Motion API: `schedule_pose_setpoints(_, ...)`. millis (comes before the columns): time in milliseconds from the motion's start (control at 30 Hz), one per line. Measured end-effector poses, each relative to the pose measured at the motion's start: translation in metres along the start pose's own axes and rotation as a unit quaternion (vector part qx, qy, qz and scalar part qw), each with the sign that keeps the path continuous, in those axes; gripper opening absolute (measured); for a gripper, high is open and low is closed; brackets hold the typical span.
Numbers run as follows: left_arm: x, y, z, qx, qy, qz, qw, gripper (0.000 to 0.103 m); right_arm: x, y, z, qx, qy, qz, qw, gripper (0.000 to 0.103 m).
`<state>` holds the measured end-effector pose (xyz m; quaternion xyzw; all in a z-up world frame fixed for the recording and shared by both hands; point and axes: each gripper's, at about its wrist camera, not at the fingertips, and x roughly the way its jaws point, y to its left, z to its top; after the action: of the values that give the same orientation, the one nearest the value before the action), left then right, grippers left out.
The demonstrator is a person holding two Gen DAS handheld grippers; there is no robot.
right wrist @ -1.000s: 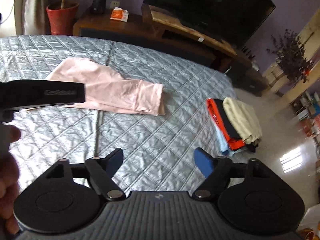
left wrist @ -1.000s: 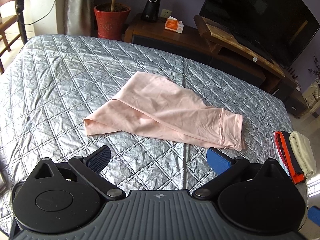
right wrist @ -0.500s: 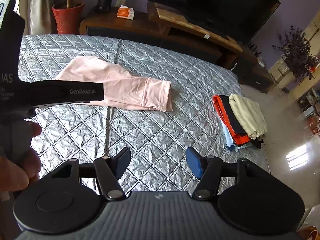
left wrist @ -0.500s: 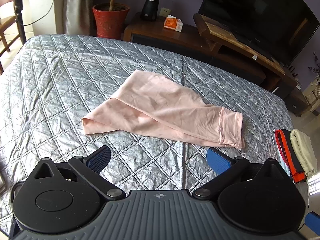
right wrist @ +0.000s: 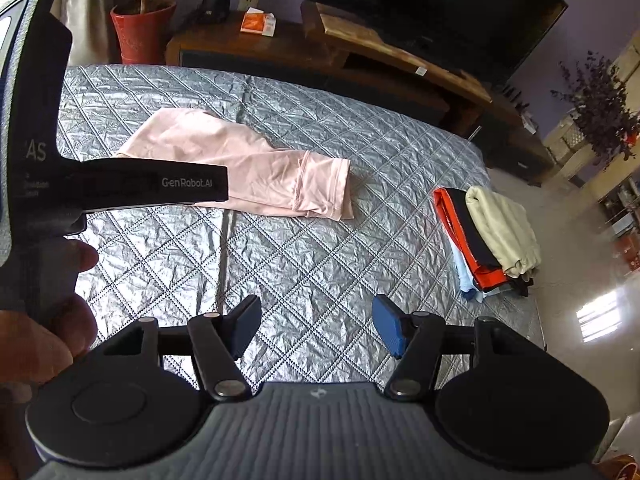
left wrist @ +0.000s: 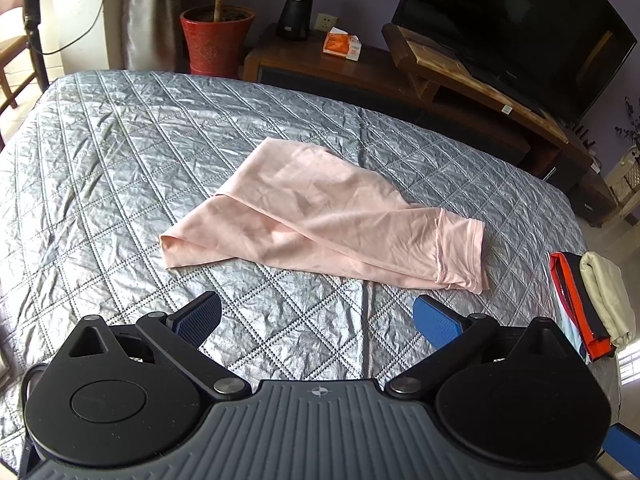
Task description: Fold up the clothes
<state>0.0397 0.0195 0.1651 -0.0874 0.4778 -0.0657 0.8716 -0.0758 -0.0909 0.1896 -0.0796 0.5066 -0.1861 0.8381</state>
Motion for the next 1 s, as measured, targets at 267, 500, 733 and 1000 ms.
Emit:
schedule_pose_setpoints(267, 0.0, -0.003, -0.001, 0.003, 0.001, 0.0, 1.0, 0.103, -0.004, 0.002, -0.001, 0.0, 0.004, 0.006, 1.0, 0.057)
schedule_pose_setpoints(500, 0.001, -0.006, -0.002, 0.007, 0.002, 0.0, 1.0, 0.103, -0.007, 0.003, -0.002, 0.001, 0.008, 0.012, 1.0, 0.058)
schedule_pose_setpoints(733, -0.002, 0.005, 0.006, -0.008, -0.002, 0.006, 0.9999, 0.103, -0.014, -0.001, -0.002, -0.001, -0.027, 0.023, 0.999, 0.058)
schedule_pose_setpoints(1000, -0.021, 0.066, 0.033, -0.08, -0.036, 0.039, 0.9954, 0.103, 0.017, -0.054, -0.023, 0.004, -0.157, 0.194, 0.968, 0.086)
